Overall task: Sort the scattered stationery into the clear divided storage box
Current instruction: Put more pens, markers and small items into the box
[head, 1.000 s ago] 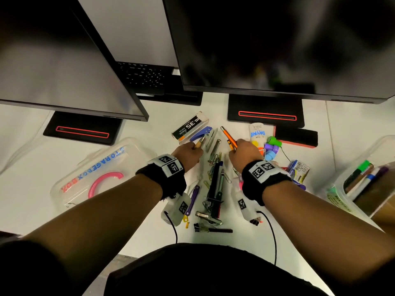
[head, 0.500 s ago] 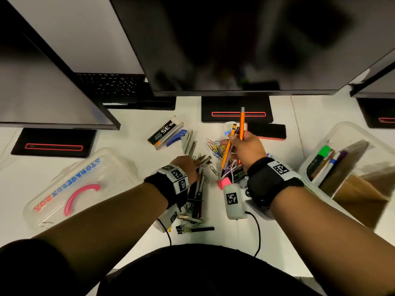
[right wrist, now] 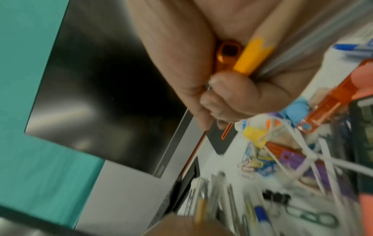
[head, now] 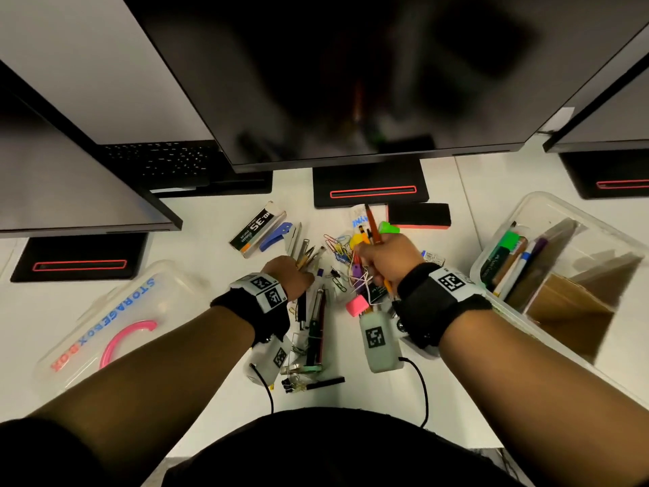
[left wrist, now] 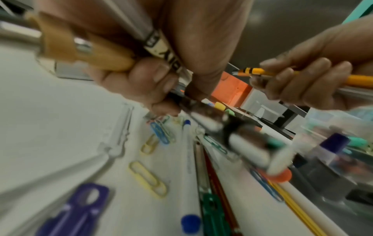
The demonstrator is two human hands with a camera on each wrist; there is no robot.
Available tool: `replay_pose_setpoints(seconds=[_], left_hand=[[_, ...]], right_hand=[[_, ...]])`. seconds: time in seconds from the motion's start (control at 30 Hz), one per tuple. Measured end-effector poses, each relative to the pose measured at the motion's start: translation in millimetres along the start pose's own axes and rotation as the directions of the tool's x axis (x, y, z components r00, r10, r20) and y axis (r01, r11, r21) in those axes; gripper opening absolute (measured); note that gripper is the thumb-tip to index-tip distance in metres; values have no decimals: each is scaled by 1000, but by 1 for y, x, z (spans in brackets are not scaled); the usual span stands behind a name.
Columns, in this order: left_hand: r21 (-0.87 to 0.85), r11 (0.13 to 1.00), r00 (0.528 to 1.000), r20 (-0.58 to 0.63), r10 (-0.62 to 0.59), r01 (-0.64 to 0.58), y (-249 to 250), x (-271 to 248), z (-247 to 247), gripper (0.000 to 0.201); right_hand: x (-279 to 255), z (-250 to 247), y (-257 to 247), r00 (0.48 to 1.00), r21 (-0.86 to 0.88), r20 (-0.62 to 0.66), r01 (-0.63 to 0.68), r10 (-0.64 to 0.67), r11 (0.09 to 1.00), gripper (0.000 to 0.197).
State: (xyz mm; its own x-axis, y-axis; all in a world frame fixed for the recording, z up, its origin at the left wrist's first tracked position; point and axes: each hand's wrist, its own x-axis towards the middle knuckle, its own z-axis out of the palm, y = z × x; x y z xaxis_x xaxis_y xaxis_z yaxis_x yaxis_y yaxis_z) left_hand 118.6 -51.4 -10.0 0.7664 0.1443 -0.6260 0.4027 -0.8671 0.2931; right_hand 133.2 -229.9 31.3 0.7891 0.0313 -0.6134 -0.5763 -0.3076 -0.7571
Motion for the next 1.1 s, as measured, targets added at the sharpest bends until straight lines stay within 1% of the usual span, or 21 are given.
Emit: replay_pose_setpoints(seconds=[0.03, 0.1, 0.2, 0.23, 0.27, 0.33, 0.4, 0.47, 0.53, 0.57, 0.63, 0.7, 0.77, 0.8, 0.87, 0.9, 0.93, 0.97, 1.0, 1.03, 1.1], left_hand=[[-17, 1000, 1000, -5, -2, 2, -4, 1, -3, 26], [-52, 998, 1000, -16, -20, 19, -12, 0, -11, 26], [-138, 989, 999, -18, -49, 46, -25, -1, -19, 30], [-177, 983, 998, -23, -62, 57, -30, -2, -21, 30], [-205, 976, 996, -31, -80, 72, -37, -2, -23, 33], [-230, 969, 994, -41, -102, 90, -48, -3, -26, 35], [-291, 951, 993, -24, -119, 107, -59, -4, -28, 29], [-378, 919, 993, 2, -119, 111, -69, -7, -29, 24], [-416, 901, 992, 25, -122, 121, -76, -9, -30, 20], [-421, 899, 993, 37, -115, 120, -79, -9, -30, 19], [-442, 890, 994, 55, -98, 112, -79, -13, -31, 17], [-470, 878, 996, 64, -66, 89, -73, -17, -33, 14], [-504, 863, 998, 67, -8, 41, -61, -20, -36, 15], [-521, 853, 997, 70, 24, 16, -52, -23, -37, 15], [-559, 828, 993, 73, 98, -41, -25, -25, -41, 15], [-585, 809, 989, 69, 130, -65, -11, -27, -43, 15], [-611, 786, 983, 67, 169, -94, 8, -30, -45, 15], [-633, 764, 977, 58, 204, -122, 24, -32, -46, 16], [-635, 757, 968, 59, 245, -153, 42, -35, -47, 19], [-633, 752, 954, 71, 293, -184, 62, -39, -47, 21], [-681, 706, 920, 121, 374, -197, 100, -48, -45, 22]], right_hand=[[1, 7, 2, 999, -86, 43, -18, 21, 996, 12], [3, 26, 4, 996, -279, 84, -14, 39, 960, 13], [9, 59, 5, 994, -501, 103, 28, 28, 865, 28], [9, 68, 4, 994, -585, 108, 46, 22, 809, 31], [9, 77, 2, 994, -673, 110, 65, 13, 737, 29], [9, 85, 0, 994, -795, 108, 95, -15, 599, 20], [12, 90, 3, 993, -850, 108, 114, -40, 514, 30], [14, 92, 5, 992, -876, 111, 124, -53, 466, 32], [16, 93, 5, 992, -884, 116, 127, -52, 451, 33], [16, 92, 4, 993, -880, 108, 117, -46, 460, 34], [17, 88, 2, 998, -853, 66, 59, -5, 518, 35], [16, 82, -3, 1000, -804, 9, 16, -15, 595, 34], [12, 70, -10, 999, -732, -22, 8, -35, 682, 28], [10, 64, -14, 999, -678, -25, 11, -38, 735, 30], [3, 45, -23, 998, -502, -48, 12, -41, 865, 37], [-2, 36, -27, 997, -365, -69, 5, -32, 931, 37], [-10, 22, -30, 996, -209, -87, -10, -9, 978, 35], [-18, 11, -33, 996, -56, -90, -22, 17, 998, 35], [-27, -2, -36, 994, 73, -100, -25, 32, 997, 33], [-37, -18, -38, 991, 171, -127, -13, 35, 985, 31], [-55, -49, -41, 982, 286, -184, 22, 33, 958, 24]])
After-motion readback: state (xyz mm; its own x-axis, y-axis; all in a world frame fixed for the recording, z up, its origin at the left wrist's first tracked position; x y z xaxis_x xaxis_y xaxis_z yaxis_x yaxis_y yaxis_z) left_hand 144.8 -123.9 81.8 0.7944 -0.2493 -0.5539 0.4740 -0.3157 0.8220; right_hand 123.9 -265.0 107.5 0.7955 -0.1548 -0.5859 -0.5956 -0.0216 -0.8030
